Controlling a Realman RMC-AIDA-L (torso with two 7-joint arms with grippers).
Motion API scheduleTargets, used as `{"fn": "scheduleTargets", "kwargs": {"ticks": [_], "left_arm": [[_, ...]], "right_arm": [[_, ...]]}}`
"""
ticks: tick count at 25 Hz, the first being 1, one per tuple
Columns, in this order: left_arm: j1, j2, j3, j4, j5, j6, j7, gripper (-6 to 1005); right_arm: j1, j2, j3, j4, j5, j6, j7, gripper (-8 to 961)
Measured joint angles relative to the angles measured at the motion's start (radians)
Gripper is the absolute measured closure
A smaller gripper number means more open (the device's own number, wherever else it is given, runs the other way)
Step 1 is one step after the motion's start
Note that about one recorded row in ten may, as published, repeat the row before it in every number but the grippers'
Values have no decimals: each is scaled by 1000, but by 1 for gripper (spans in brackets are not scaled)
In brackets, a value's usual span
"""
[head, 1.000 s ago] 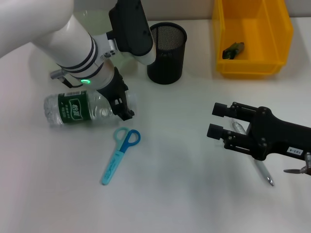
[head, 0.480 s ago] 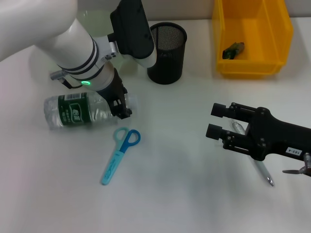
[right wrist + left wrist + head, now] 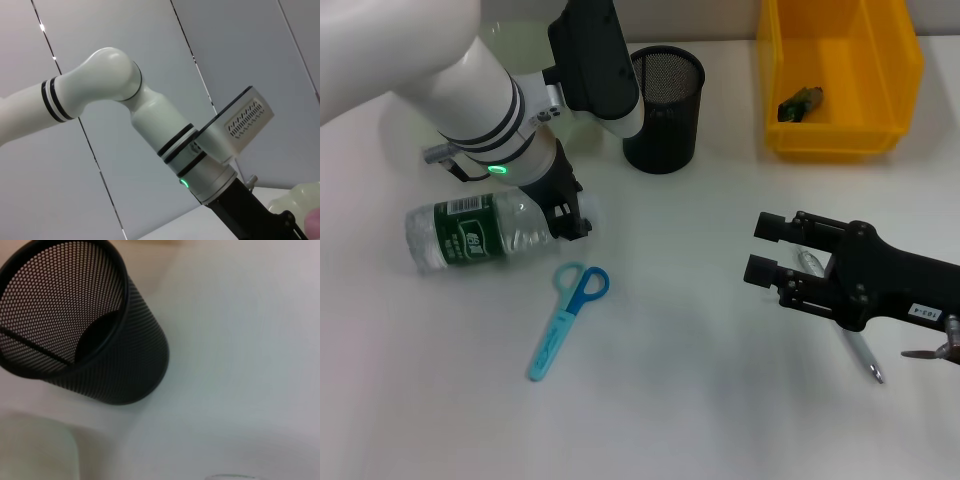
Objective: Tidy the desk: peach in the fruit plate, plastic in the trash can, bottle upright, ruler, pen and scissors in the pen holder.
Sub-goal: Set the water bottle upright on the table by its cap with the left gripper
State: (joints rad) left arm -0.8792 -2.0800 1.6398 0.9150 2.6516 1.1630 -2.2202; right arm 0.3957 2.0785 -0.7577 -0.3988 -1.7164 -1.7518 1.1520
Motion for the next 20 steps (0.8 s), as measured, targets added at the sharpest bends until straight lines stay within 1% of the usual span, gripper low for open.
{"fn": "scheduleTargets", "kwargs": {"ticks": [4,7,11,16,20], "left_arm": [[10,0,0,37,0,42,-8,564],[35,1,0,104,0,80,-16,564],[89,3,0,254,0,134,-41,565],[137,6,-4,394,1,196,-66,565],[199,6,-10,516,1,215,-67,565]], "right_arm": [[-2,0,0,0,0,-1,0,317],[-2,0,0,0,1,-7,0,317],[-2,0,0,0,1,-9,0,317],[2,2,0,0,1,-15,0,317],[3,3,1,6,3,-15,0,317]]}}
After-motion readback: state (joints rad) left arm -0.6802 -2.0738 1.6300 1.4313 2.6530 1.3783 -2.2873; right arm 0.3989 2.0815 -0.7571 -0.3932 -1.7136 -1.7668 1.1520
